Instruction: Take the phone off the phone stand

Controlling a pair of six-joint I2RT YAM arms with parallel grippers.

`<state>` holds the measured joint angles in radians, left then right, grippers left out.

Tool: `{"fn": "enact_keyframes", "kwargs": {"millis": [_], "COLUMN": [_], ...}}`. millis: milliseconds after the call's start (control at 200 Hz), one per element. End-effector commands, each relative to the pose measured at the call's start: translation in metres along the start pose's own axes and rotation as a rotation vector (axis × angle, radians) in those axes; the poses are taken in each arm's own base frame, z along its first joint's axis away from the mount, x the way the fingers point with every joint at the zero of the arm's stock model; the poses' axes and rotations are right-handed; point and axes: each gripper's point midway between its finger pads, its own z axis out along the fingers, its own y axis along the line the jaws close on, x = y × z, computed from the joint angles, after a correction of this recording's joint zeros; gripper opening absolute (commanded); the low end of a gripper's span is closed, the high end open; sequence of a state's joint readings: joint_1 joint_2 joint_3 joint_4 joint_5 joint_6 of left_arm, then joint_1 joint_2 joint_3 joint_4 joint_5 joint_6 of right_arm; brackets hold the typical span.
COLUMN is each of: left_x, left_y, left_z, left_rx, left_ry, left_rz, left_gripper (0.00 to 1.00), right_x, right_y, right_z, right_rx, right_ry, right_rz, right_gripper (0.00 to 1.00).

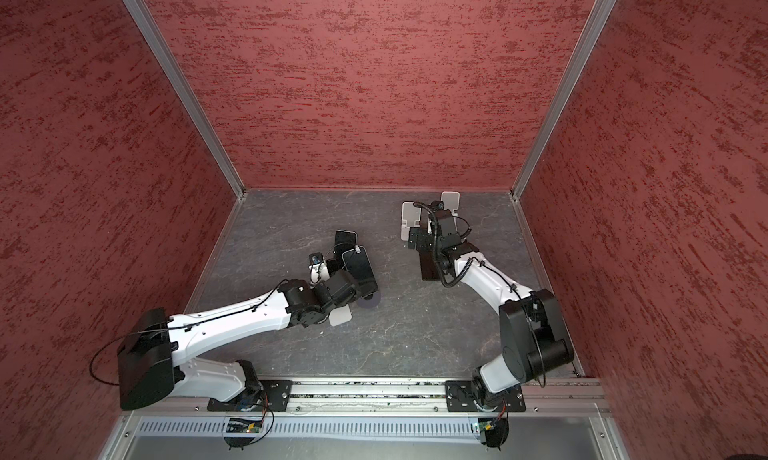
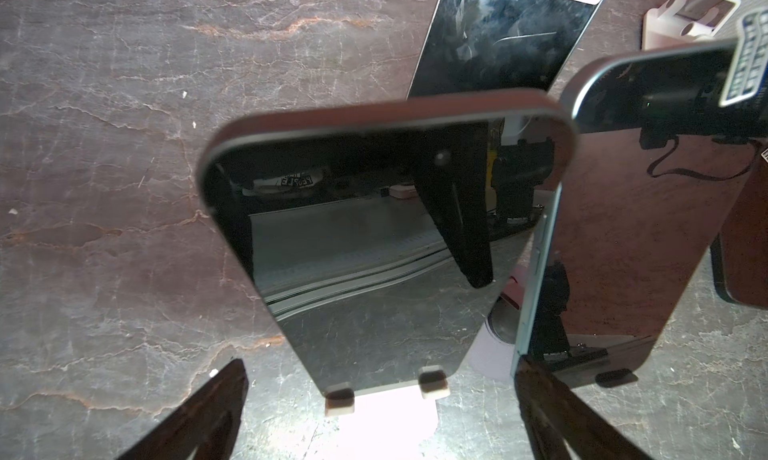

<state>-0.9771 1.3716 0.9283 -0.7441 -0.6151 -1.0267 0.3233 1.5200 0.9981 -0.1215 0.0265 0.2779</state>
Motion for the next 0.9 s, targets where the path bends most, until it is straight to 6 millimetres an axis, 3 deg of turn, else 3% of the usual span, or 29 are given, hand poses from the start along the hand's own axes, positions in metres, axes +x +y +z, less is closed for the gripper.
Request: {"fn": "enact_keyframes", "kwargs": {"millis": [0, 481, 892], "left_x": [-0.006, -0.007, -0.005], "left_y": [0.001, 0.008, 0.002], "left_z": [0.004, 0.012, 0.019], "left_rx": [-0.002, -0.021, -0.014], "left_ry": [-0.034, -0.06, -0.07], "left_rz": [0.005, 0.014, 0.041], "left_gripper": [1.0, 0.96, 0.96], "right_x": [-0.006, -0.005, -0.005], "right_y": [0.003, 0.003, 0.002], "right_z": [-0.003, -0.003, -0.002], "right_rx": [-0.019, -0.018, -0.012], "right_ry": [-0.022, -0.013, -0.009], "right_rz": [-0.002, -0.004, -0.01], "right_gripper": [0.99, 0.99, 0.99]}}
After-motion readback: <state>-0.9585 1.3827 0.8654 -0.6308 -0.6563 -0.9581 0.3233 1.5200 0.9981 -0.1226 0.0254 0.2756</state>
